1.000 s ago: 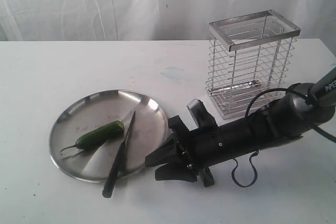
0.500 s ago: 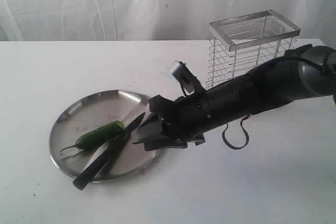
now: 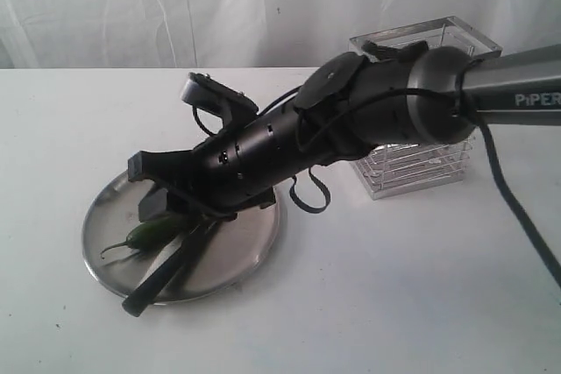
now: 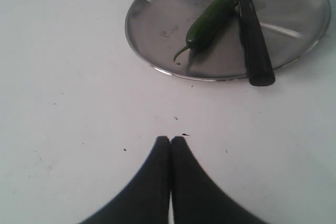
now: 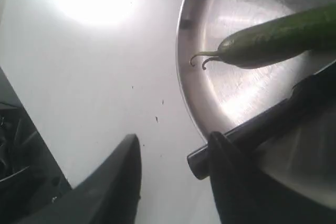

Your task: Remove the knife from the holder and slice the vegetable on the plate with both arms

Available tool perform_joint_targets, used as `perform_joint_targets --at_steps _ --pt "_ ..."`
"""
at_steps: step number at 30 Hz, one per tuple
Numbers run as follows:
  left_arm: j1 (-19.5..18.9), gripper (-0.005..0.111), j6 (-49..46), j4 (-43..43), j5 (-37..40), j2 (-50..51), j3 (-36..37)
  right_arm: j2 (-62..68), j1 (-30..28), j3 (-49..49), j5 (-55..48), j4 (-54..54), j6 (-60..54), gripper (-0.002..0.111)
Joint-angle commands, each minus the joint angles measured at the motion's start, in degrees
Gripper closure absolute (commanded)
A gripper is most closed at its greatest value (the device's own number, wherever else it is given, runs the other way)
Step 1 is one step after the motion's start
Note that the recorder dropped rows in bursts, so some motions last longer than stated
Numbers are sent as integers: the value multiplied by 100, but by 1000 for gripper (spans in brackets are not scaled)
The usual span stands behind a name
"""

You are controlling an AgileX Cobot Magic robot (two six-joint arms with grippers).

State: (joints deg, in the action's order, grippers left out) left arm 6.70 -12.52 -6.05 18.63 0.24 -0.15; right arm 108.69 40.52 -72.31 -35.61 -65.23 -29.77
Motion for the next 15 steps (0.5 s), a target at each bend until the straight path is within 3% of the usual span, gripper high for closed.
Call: perform_joint_targets --at_steps 1,5,10,15 --pt "24 107 2 20 101 -24 15 448 57 -373 -18 780 1393 69" --pt "24 107 2 20 101 -24 15 697 219 -866 -347 892 1555 69" --pt "24 107 2 20 101 -24 15 783 293 -1352 -844 2075 2579 69" --pt "24 107 2 20 101 -24 15 795 255 -1060 -1060 1441 2631 69"
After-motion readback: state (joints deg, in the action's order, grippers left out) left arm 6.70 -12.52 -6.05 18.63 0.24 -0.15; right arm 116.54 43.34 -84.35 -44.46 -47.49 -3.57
